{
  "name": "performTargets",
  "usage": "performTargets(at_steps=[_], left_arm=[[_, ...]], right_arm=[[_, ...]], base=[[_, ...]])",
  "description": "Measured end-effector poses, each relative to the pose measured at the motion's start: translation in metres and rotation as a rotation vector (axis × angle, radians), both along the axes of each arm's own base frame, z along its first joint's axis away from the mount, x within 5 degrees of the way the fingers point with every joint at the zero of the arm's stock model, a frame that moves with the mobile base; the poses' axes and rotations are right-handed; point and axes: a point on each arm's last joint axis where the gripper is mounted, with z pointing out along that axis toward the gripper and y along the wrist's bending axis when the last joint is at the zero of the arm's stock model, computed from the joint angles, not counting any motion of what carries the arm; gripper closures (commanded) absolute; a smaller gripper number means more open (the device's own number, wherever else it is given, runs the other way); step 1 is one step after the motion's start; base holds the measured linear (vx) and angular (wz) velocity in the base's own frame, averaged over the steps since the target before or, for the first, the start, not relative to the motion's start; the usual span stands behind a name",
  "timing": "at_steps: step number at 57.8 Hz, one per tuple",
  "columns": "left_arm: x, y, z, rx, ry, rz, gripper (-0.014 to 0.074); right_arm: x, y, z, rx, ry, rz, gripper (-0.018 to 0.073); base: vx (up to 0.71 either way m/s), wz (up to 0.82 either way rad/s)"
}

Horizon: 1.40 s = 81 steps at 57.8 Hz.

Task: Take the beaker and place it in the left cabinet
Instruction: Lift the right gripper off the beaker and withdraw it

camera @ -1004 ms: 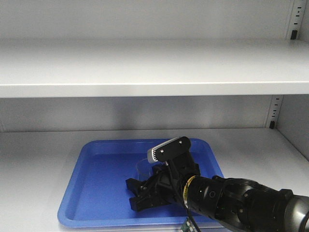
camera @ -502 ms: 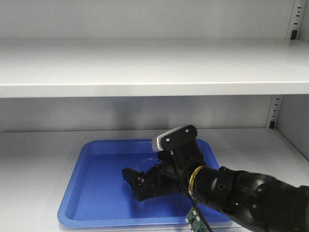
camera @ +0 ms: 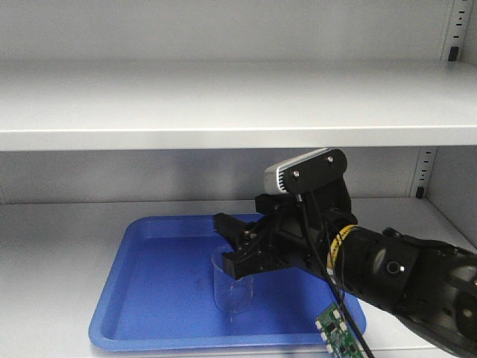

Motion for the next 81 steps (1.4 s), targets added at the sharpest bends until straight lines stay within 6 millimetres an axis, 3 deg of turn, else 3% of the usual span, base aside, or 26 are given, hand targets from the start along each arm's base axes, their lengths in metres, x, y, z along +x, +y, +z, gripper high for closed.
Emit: performTargets(at_steps=[22,71,81], left_arm=[[0.0,0.0,0.0,0.0,0.0,0.0,0.0595],[0.0,0.0,0.0,0.0,0.0,0.0,0.0595],[0.0,0.0,0.0,0.0,0.0,0.0,0.0595]], right_arm=[[-0.036,-0.025,-0.004,-0.059,-0.014,-0.012,0.0575],[-0.039,-0.028,0.0,-0.051,-0.022,-0.018,0.0567],[-0.053,-0.045,-0.004,0.069,0.143,-0.139,0.0565]], base=[[0.0,0.0],[0.0,0.0],[0.0,0.0]])
